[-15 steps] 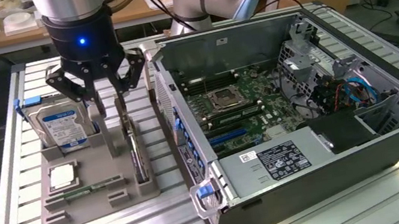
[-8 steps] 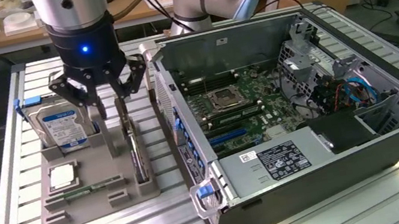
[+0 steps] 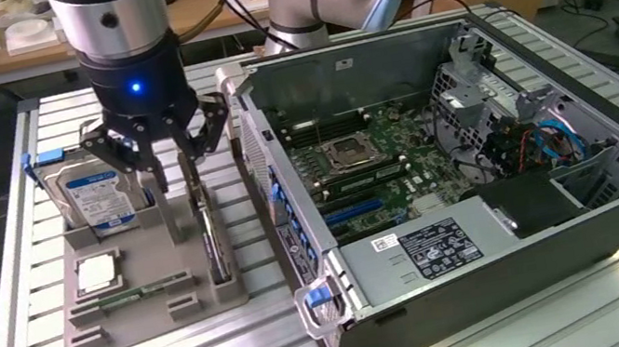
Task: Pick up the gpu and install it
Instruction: 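Pick up the gpu and move the gpu toward the slot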
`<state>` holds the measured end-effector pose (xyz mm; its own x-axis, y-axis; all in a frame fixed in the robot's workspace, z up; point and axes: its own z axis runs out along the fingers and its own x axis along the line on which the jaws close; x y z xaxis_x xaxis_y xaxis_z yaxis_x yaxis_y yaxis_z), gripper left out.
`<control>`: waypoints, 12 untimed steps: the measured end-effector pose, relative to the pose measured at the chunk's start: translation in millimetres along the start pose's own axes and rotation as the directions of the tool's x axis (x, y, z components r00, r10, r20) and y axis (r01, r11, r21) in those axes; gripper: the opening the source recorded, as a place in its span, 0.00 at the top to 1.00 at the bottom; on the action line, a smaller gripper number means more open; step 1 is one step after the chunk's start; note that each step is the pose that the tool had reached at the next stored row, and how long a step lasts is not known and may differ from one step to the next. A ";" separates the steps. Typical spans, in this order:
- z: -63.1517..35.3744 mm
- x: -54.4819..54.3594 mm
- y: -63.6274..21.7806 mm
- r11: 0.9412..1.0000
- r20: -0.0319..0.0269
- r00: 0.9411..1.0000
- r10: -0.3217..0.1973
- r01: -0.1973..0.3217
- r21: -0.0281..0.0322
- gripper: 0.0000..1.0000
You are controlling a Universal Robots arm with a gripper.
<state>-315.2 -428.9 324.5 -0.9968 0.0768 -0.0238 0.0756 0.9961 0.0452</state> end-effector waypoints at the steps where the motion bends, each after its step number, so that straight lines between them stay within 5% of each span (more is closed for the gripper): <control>1: 0.5 0.0 -0.1 1.000 0.000 1.000 0.000 0.000 0.000 0.58; 12: 9.7 -4.0 -1.6 1.000 0.000 1.000 0.000 0.000 0.000 0.58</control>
<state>-311.1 -430.4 314.9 -0.9968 0.0767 -0.0237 0.0756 0.9961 0.0451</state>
